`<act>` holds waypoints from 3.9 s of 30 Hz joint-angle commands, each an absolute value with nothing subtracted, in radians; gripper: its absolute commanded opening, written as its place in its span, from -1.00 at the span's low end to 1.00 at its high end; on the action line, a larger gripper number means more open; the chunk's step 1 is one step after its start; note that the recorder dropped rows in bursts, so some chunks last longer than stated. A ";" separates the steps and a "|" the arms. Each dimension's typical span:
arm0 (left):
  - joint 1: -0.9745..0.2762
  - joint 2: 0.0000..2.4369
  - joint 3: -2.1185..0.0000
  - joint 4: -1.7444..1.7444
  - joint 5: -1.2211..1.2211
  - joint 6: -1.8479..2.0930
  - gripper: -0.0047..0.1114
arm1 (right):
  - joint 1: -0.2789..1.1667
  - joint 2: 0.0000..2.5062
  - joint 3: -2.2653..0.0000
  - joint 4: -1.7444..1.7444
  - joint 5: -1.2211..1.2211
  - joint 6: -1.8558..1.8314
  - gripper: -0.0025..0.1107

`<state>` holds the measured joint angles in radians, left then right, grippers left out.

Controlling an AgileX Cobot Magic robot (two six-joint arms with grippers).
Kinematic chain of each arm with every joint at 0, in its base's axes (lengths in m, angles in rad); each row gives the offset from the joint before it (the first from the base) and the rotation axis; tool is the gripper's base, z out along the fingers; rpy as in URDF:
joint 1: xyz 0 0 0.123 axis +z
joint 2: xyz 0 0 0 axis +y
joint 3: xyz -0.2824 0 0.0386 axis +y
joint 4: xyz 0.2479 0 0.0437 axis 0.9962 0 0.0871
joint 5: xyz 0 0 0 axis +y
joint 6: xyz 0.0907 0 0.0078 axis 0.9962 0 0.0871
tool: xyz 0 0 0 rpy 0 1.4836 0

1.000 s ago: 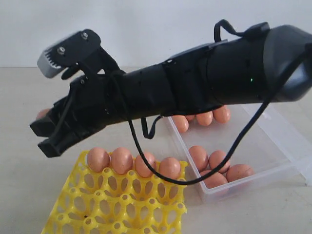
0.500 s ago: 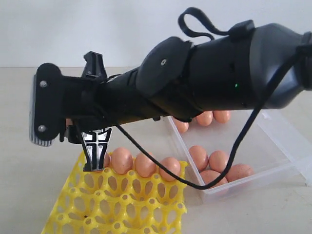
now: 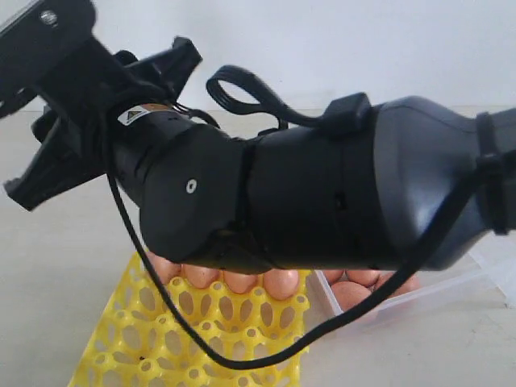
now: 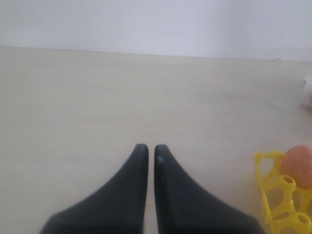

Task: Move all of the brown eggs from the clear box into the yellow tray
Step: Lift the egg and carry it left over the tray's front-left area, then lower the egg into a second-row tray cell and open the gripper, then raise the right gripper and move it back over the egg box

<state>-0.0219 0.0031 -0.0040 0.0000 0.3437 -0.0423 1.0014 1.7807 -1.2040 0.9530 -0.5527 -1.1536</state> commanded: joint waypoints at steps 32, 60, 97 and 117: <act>-0.022 0.000 0.000 0.000 0.338 -0.038 -0.85 | 0.670 1.858 -0.980 -1.043 -1.099 1.269 -0.96; -0.022 0.000 0.000 0.000 0.338 -0.038 -0.85 | 0.640 2.005 -1.060 -1.234 -0.627 0.903 -0.96; -0.022 0.000 0.000 0.000 0.338 -0.038 -0.85 | 0.640 2.035 -1.060 -1.214 -0.676 0.936 -0.02; -0.022 0.000 0.000 0.000 0.338 -0.038 -0.85 | 0.638 1.571 -1.060 -1.223 0.568 0.974 -0.03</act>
<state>-0.0219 0.0031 -0.0040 0.0000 0.3437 -0.0423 0.6411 1.6091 -1.0568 -1.2270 0.2821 0.9783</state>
